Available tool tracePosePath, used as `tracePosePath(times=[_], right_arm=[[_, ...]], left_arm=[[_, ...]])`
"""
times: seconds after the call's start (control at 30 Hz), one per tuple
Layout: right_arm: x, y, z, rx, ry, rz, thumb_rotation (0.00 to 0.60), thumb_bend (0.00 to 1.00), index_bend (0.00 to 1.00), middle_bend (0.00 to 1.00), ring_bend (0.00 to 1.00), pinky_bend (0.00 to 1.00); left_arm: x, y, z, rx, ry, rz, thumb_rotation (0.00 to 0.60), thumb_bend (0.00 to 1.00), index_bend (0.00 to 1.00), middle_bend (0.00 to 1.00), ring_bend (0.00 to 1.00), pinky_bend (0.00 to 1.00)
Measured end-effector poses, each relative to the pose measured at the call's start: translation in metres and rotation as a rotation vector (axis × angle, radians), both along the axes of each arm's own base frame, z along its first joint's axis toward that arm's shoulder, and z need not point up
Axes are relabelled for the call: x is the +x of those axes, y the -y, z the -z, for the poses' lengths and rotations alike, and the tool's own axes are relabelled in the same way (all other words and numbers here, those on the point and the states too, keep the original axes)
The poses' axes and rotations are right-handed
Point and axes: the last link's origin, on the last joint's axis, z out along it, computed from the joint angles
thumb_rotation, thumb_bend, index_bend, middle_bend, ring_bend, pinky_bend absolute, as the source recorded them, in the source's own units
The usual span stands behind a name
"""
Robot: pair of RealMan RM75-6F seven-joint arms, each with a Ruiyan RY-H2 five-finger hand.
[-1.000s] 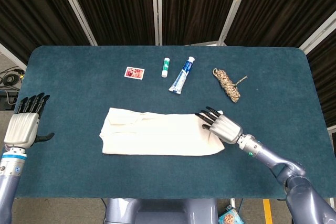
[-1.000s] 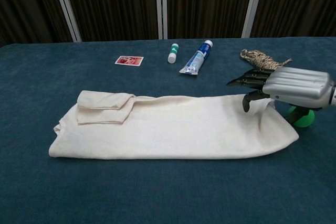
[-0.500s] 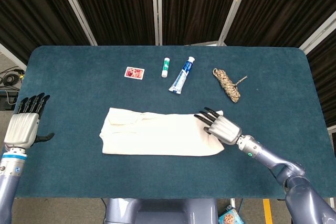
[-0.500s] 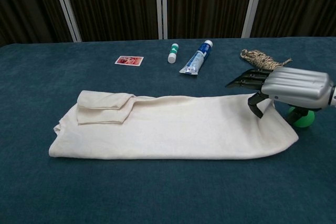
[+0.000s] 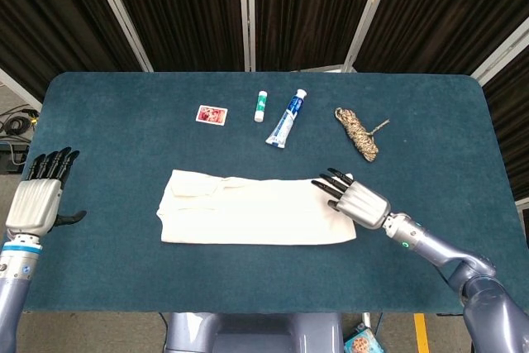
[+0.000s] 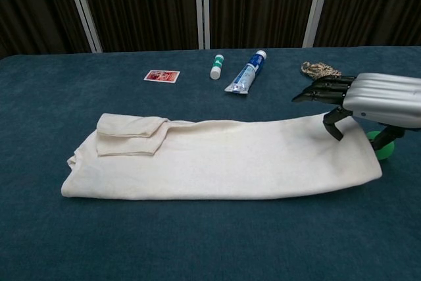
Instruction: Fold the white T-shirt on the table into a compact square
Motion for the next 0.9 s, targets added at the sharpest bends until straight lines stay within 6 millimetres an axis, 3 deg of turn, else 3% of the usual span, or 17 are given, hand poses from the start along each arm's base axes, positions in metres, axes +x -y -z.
tracePosePath(times=[0.9], right_arm=[[-0.021, -0.017, -0.061, -0.085, -0.091, -0.018, 0.600, 0.34, 0.72, 0.06, 0.00, 0.00]], left_arm=[[0.005, 0.007, -0.004, -0.002, 0.022, 0.026, 0.600, 0.00, 0.00, 0.00, 0.00, 0.00]])
